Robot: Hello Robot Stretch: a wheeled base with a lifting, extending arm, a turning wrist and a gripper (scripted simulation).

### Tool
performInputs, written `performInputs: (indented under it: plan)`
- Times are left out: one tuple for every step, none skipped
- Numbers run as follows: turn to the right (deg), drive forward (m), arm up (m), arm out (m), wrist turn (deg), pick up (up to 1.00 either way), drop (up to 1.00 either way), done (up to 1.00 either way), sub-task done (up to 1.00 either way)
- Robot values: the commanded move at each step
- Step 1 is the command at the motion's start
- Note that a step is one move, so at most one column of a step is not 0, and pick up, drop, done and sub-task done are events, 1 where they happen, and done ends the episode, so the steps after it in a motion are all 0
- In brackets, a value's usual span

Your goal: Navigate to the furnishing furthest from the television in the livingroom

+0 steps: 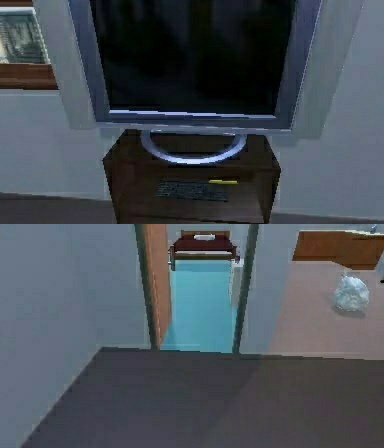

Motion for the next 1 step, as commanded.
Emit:
performInputs:
  plan:
    - [-21.0,0.0,0.0,0.0,0.0,0.0,0.0,0.0,0.0]
